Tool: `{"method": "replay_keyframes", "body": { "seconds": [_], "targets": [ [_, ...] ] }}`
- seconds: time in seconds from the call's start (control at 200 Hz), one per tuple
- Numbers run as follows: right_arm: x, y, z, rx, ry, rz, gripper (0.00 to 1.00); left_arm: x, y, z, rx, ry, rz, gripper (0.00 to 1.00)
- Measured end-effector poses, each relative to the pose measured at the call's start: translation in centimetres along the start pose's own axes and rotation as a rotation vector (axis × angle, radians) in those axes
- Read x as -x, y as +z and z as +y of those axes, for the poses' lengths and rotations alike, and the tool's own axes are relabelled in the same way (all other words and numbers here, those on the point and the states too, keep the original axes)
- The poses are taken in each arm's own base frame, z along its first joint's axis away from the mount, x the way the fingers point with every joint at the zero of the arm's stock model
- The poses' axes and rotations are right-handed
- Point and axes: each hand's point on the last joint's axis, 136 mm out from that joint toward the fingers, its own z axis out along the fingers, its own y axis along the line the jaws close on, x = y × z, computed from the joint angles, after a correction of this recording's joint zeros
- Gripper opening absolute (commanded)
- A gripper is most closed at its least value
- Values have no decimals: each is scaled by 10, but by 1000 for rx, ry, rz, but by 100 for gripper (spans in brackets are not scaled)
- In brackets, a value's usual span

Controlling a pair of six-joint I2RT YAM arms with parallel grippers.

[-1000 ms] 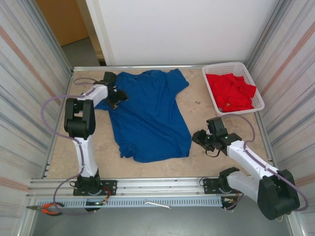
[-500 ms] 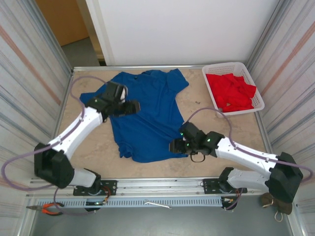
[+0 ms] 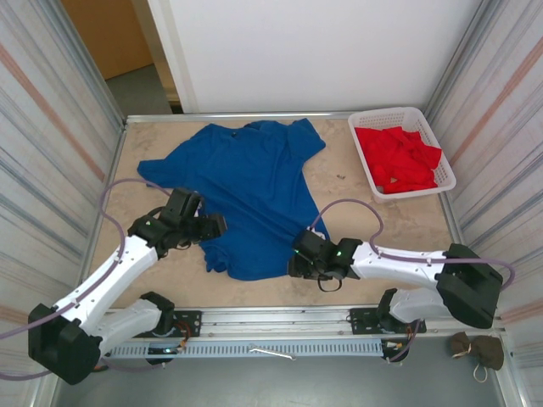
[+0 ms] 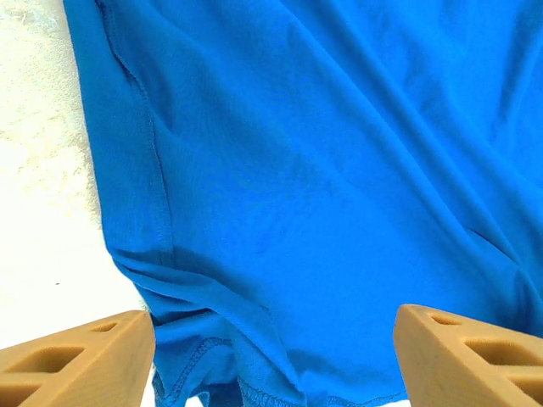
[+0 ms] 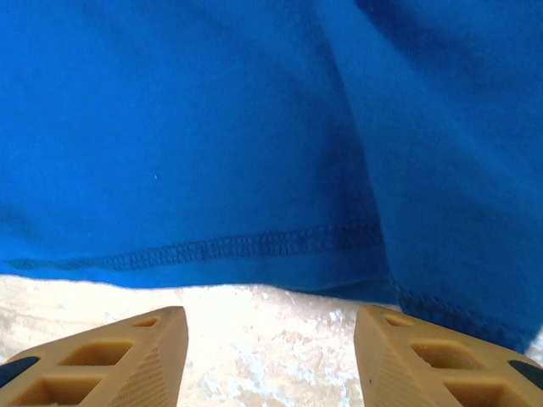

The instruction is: Fold the inside-out t-shirt

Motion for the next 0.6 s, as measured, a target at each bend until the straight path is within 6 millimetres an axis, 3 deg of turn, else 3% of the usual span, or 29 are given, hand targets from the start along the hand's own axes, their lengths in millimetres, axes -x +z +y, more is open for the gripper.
{"method": "replay_keyframes", "body": {
  "seconds": [0.291, 0.486, 0.596],
  "targets": [
    [21, 8, -1, 12, 82, -40, 50, -1, 2, 1, 3, -10, 5, 75],
    [16, 19, -4, -8, 83, -12, 51, -1, 2, 1, 3, -11, 6, 75],
    [18, 21, 0, 5, 83, -17, 39, -1, 2, 1, 3, -11, 6, 75]
  ]
}}
